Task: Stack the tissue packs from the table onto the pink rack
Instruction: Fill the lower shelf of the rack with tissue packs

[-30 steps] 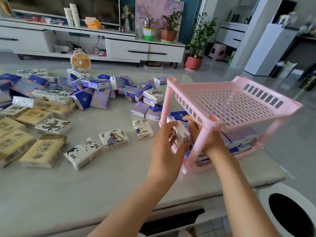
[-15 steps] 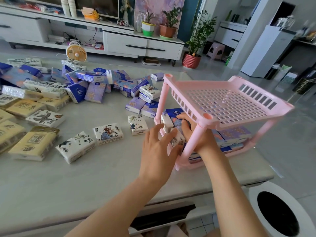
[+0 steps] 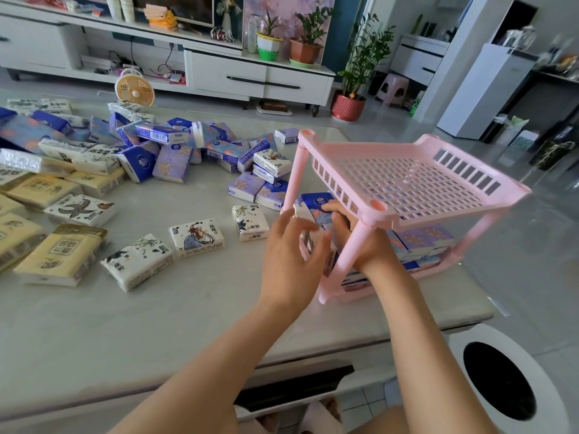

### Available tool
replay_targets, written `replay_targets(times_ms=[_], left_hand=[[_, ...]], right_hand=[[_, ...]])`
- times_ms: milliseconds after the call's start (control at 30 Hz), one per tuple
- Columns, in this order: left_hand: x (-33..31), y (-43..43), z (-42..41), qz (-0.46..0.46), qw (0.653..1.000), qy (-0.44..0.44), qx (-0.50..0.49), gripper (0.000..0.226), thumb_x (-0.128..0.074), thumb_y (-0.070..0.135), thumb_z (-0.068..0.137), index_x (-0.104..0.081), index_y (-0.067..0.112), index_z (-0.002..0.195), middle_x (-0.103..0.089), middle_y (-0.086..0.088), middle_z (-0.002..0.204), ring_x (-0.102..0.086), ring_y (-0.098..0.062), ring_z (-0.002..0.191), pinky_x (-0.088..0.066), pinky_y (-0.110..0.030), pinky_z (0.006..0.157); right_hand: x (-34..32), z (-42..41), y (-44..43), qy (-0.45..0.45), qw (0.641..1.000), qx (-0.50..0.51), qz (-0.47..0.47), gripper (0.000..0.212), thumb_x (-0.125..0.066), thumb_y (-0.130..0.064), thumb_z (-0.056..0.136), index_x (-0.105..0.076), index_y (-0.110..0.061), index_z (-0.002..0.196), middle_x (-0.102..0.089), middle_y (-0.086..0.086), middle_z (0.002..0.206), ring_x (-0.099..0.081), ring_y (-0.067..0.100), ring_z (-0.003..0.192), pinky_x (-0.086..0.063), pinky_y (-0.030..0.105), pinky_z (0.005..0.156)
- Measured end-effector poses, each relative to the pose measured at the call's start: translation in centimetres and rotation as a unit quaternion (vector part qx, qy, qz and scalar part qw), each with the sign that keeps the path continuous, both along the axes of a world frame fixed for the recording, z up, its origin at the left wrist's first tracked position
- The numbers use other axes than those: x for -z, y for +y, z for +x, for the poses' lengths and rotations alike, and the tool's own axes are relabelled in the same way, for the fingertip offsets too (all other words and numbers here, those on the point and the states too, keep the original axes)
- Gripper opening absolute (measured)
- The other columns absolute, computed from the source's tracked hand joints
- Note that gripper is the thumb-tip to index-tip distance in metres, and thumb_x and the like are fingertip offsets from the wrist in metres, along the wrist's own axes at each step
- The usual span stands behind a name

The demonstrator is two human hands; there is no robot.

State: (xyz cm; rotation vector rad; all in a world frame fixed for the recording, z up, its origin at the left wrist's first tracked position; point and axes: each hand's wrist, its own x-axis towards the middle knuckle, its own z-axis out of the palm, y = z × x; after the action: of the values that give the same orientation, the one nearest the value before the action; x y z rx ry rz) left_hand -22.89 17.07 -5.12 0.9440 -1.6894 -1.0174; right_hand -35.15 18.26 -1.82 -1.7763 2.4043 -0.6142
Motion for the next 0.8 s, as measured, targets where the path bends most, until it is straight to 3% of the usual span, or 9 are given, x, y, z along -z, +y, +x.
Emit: replay_targets(times_ms=[100,200,300,367,433,533,633,733,800], left_hand=[[-0.8,-0.5,-1.2,0.060,0.997,0.044,0.001,0.041,-0.058,0.027,0.090,-0.049,0.018,0.129,-0.042,0.001,0.139,-0.034,-0.009,0.131,-0.025,-0.019,0.106],[-0.3,-0.9,-2.4,0.067,0.997,0.019,0.023,0.066,-0.058,0.028,0.087,-0.028,0.016,0.145,-0.021,0.002,0.153,-0.016,-0.009,0.141,-0.014,-0.024,0.115],[0.5,-1.0,-3.0,0.089,0.995,0.023,0.042,0.083,-0.063,0.026,0.085,-0.010,0.022,0.149,-0.006,0.003,0.157,-0.008,-0.017,0.144,-0.018,-0.040,0.117],[0.9,-1.2,-3.1,0.095,0.993,0.057,0.045,0.089,-0.064,0.036,0.077,-0.008,0.039,0.145,-0.013,0.005,0.156,-0.020,-0.030,0.141,-0.029,-0.050,0.110],[1.6,-1.4,-3.1,0.099,0.992,0.070,0.044,0.086,-0.062,0.046,0.068,-0.012,0.053,0.138,-0.026,0.002,0.151,-0.032,-0.032,0.136,-0.037,-0.054,0.103],[1.4,-1.1,-3.0,0.108,0.989,0.088,0.050,0.088,-0.062,0.046,0.069,-0.013,0.045,0.142,-0.028,0.003,0.151,-0.033,-0.020,0.136,-0.035,-0.049,0.107],[0.7,-0.3,-2.4,0.078,0.995,0.044,0.040,0.080,-0.042,0.051,0.080,-0.010,0.025,0.149,-0.013,0.006,0.156,-0.013,-0.013,0.144,-0.020,-0.040,0.116],[0.0,1.8,-1.3,0.019,0.999,0.034,0.025,0.088,-0.015,0.075,0.080,-0.010,0.020,0.149,-0.010,0.008,0.156,-0.011,-0.014,0.144,-0.012,-0.031,0.118],[-0.3,3.7,-0.7,-0.041,0.999,0.001,0.032,0.096,-0.010,0.078,0.078,-0.013,0.013,0.149,-0.013,0.003,0.155,-0.009,-0.010,0.143,-0.010,-0.023,0.115]], right_hand=[[-0.7,-0.1,0.4,0.008,0.997,0.050,0.054,0.039,-0.041,-0.020,0.096,-0.043,-0.010,0.134,-0.054,0.013,0.129,-0.050,0.028,0.119,-0.039,0.035,0.101],[-1.3,0.3,1.6,-0.009,0.995,0.078,0.067,0.041,-0.041,-0.016,0.097,-0.039,-0.010,0.137,-0.054,0.012,0.128,-0.052,0.026,0.117,-0.041,0.028,0.091],[-1.2,-0.3,2.5,-0.021,0.998,0.048,-0.034,0.023,-0.038,-0.011,0.096,-0.051,-0.003,0.113,-0.052,0.012,0.094,-0.053,0.029,0.096,-0.028,0.024,0.067],[-1.2,-0.6,3.0,-0.080,0.990,0.055,-0.098,0.017,-0.039,-0.009,0.095,-0.053,-0.008,0.106,-0.047,0.002,0.084,-0.047,0.022,0.078,-0.024,0.021,0.058],[-1.3,-0.6,3.6,-0.109,0.985,0.061,-0.119,0.012,-0.040,-0.011,0.095,-0.048,-0.017,0.101,-0.046,-0.004,0.072,-0.043,0.011,0.063,-0.032,0.015,0.051],[-1.1,-0.7,4.1,-0.114,0.982,0.062,-0.135,0.008,-0.042,-0.012,0.095,-0.045,-0.019,0.093,-0.043,-0.009,0.064,-0.042,0.004,0.058,-0.034,0.003,0.046],[-0.8,-0.3,4.2,-0.120,0.978,0.058,-0.163,0.012,-0.041,-0.011,0.096,-0.049,-0.020,0.095,-0.047,-0.005,0.065,-0.043,0.010,0.058,-0.034,0.004,0.047],[-0.4,-0.2,4.3,-0.110,0.972,0.063,-0.198,0.020,-0.041,-0.007,0.096,-0.057,-0.012,0.085,-0.050,-0.005,0.064,-0.046,0.003,0.058,-0.031,0.016,0.050],[0.0,-0.5,4.4,-0.113,0.964,0.064,-0.232,0.024,-0.040,-0.009,0.093,-0.063,-0.003,0.095,-0.061,0.002,0.077,-0.054,0.013,0.076,-0.032,0.019,0.059]])
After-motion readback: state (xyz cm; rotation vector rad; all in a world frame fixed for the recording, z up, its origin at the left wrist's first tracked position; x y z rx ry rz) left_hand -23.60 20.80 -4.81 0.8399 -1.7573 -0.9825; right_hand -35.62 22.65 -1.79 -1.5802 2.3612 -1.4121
